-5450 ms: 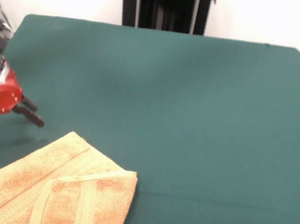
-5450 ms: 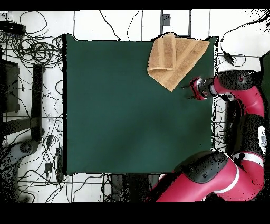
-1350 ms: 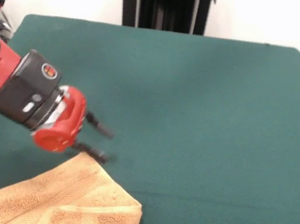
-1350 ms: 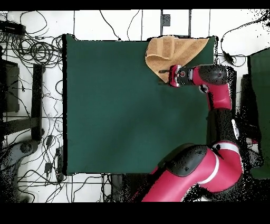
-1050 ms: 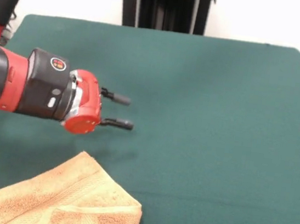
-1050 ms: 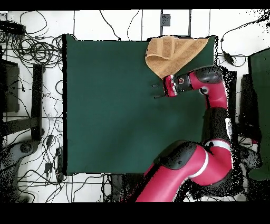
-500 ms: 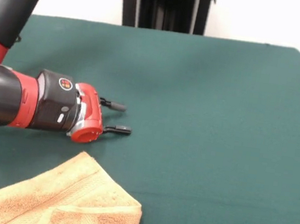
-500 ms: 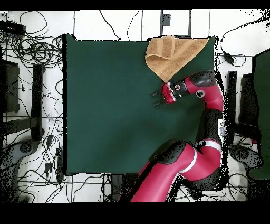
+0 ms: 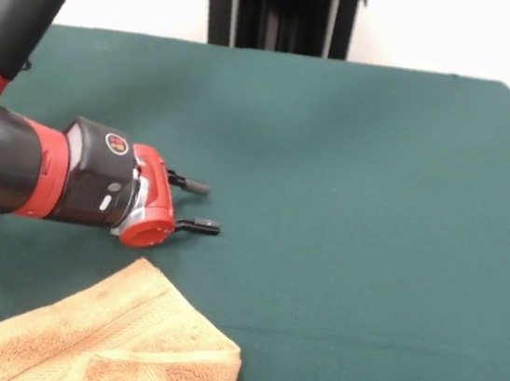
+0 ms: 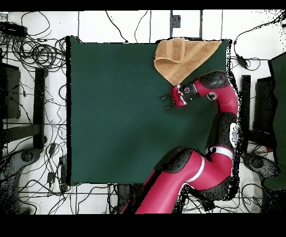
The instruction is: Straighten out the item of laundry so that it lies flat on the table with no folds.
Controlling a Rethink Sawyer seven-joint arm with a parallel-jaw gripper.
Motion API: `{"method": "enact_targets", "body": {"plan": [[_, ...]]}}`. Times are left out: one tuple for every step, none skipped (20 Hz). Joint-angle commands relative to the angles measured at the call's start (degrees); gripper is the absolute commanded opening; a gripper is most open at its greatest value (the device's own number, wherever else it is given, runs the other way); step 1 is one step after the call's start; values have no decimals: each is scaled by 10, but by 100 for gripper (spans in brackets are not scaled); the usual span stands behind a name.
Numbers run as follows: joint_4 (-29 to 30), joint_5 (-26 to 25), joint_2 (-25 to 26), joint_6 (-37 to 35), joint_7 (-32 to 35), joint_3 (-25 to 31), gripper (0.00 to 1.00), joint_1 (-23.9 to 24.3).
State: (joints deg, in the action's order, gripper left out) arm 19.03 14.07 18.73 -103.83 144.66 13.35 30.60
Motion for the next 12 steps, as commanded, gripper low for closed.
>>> {"method": "enact_targets", "body": {"plan": [[-46,-94,2,200,34,-17,100,-46],[-49,-102,2,207,25,-15,100,-47],[-51,-104,0,201,27,-11,100,-47],[-52,-107,-1,196,30,-7,100,-47],[-52,-109,-6,190,35,-4,100,-49],[-52,-113,-8,188,37,0,100,-49],[-49,-115,-13,188,36,1,100,-48],[-45,-116,-19,189,36,2,100,-48],[-44,-120,-22,190,32,4,100,-47],[-44,-124,-23,190,31,7,100,-46],[-43,-124,-25,187,35,11,100,-44],[-42,-125,-26,187,35,14,100,-43]]}}
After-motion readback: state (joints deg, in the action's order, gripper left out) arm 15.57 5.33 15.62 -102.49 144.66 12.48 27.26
